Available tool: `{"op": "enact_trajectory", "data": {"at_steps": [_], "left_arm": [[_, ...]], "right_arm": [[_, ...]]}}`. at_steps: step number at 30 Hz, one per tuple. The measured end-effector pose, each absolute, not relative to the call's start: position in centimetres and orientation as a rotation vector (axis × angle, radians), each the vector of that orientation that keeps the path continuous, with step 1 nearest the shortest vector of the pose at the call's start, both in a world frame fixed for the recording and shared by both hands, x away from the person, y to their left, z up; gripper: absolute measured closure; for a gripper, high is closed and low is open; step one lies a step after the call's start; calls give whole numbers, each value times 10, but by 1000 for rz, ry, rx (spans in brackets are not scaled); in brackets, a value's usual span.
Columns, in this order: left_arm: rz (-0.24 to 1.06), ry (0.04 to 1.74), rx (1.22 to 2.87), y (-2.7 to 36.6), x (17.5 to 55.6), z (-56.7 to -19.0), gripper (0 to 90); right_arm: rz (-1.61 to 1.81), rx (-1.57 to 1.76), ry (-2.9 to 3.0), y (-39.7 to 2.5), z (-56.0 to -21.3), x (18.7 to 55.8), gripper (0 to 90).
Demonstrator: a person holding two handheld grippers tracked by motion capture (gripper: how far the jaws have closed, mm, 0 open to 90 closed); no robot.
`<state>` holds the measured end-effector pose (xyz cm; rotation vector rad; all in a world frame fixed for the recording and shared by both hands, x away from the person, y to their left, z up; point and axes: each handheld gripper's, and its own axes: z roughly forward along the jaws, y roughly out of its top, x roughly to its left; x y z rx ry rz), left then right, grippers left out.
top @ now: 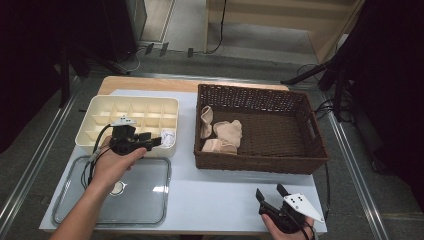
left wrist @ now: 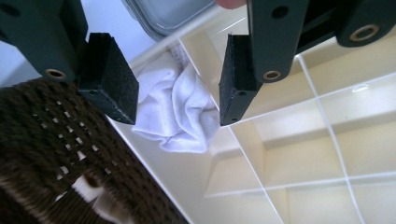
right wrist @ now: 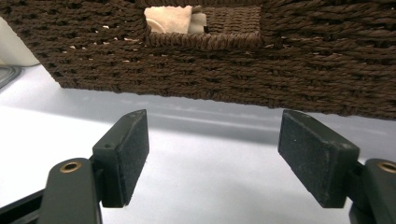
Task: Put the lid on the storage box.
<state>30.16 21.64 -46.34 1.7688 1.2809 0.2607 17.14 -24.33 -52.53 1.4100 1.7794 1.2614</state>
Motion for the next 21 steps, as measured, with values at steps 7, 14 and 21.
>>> {"op": "enact_trajectory", "data": {"at_steps": [7,14,21], "left_arm": [[365,1200,1665,225,272,-465,353],[463,1137,1606,231,246,-474,207],[508,1130,1563,238,221,-478,81]], "right_arm": [[1268,1403,1773,-241,-520,171,256],[1288,1394,1767,-241,-516,171,259],[1295,1372,1771,-242,-509,168,259]]}}
